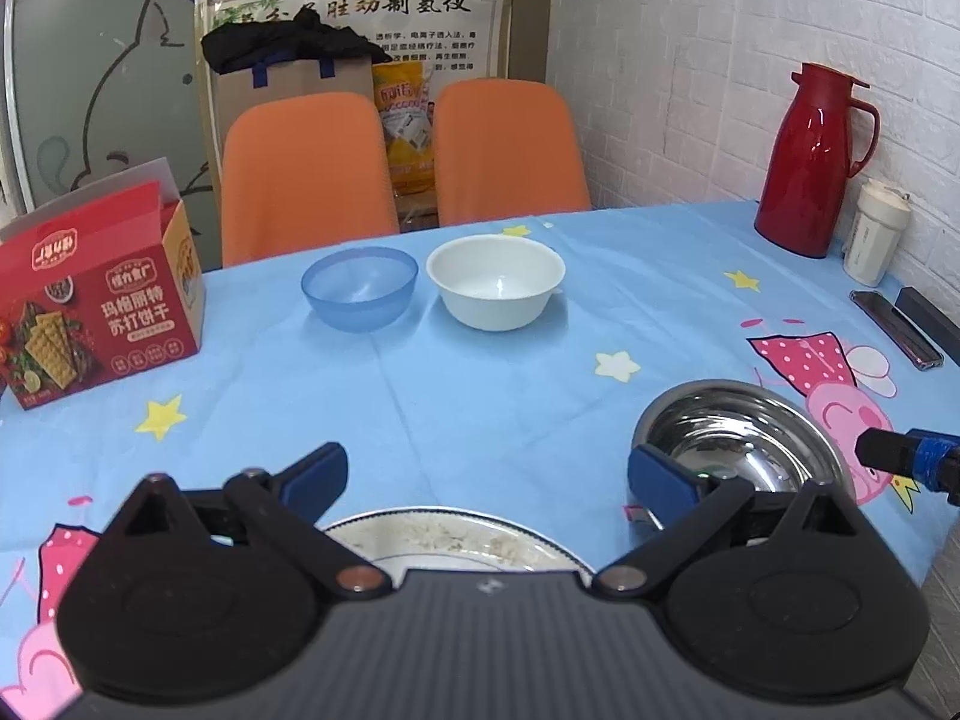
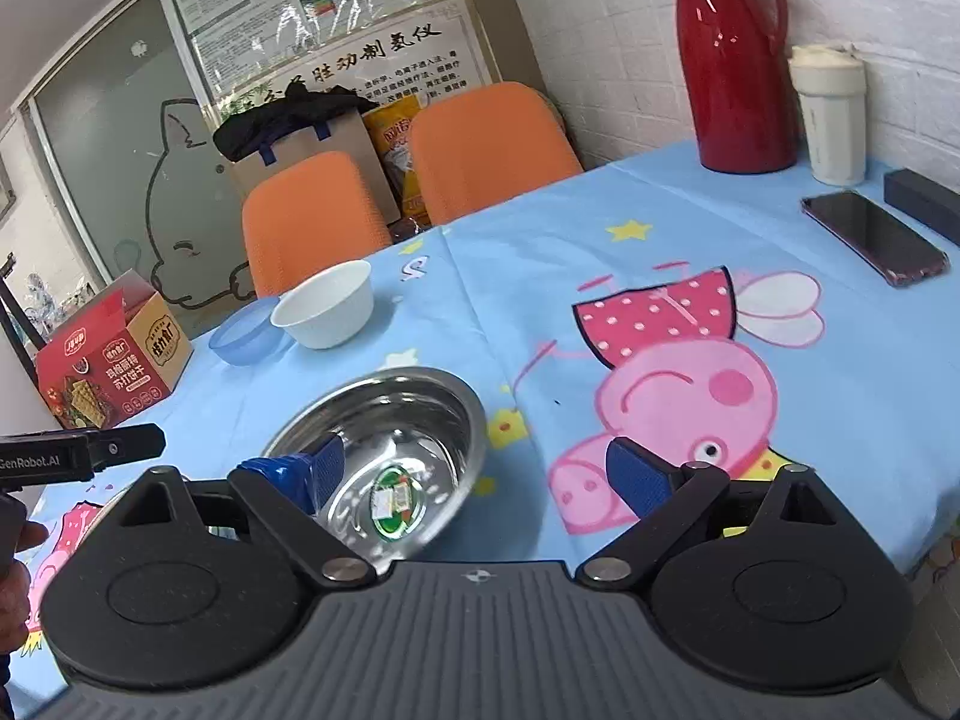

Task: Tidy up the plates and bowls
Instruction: 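Lower the steel bowl onto the tablecloth and open the left tool, then move the left tool to the white ceramic bowl and grasp its rim, then carry the white bowl with the left tool and lower it into the steel bowl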

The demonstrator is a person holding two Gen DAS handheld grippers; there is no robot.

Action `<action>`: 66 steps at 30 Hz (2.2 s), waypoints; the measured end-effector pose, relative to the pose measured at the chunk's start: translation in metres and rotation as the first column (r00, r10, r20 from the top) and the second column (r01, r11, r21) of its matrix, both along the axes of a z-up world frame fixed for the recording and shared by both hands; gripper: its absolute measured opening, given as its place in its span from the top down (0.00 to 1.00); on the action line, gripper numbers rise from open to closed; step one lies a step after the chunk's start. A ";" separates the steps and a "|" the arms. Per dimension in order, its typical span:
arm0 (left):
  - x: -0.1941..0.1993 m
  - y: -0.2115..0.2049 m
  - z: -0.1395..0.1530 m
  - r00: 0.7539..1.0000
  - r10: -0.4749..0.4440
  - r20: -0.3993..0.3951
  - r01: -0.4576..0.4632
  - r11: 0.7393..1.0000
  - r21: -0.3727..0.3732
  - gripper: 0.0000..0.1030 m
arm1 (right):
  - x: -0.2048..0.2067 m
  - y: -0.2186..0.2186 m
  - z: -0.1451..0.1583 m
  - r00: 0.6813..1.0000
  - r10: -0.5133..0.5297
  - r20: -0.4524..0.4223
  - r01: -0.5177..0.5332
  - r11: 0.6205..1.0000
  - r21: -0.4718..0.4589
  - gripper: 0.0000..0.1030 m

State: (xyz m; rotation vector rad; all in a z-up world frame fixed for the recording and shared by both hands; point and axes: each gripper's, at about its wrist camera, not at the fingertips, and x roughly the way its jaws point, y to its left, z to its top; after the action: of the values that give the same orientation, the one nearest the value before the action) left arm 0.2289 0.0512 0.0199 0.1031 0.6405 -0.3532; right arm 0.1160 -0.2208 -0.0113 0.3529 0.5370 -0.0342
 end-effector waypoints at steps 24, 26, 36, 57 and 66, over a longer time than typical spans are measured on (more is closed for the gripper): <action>0.303 -0.072 0.003 0.883 -0.402 -0.244 0.421 0.907 0.030 0.03 | 0.269 0.070 -0.001 0.839 0.457 -0.296 -0.530 0.811 -0.248 0.21; 0.316 -0.080 -0.007 0.864 -0.423 -0.274 0.448 0.893 0.033 0.03 | 0.280 0.071 -0.005 0.828 0.465 -0.314 -0.544 0.802 -0.247 0.21; 0.335 -0.090 -0.046 0.843 -0.414 -0.343 0.451 0.892 0.031 0.03 | 0.308 0.080 -0.020 0.807 0.493 -0.324 -0.569 0.798 -0.201 0.21; 0.308 -0.092 -0.035 0.868 -0.398 -0.296 0.419 0.908 0.005 0.42 | 0.294 0.092 -0.009 0.797 0.538 -0.273 -0.603 0.690 -0.400 0.25; 0.215 -0.113 0.025 0.884 -0.427 -0.190 0.439 0.898 0.021 0.43 | 0.228 0.076 0.041 0.832 0.514 -0.210 -0.545 0.689 -0.478 0.25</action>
State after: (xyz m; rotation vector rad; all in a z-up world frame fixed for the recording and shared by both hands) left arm 0.4436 -0.0615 0.0452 0.2811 0.8094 -0.7836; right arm 0.3445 -0.1452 0.0295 -0.3558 0.6505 0.3743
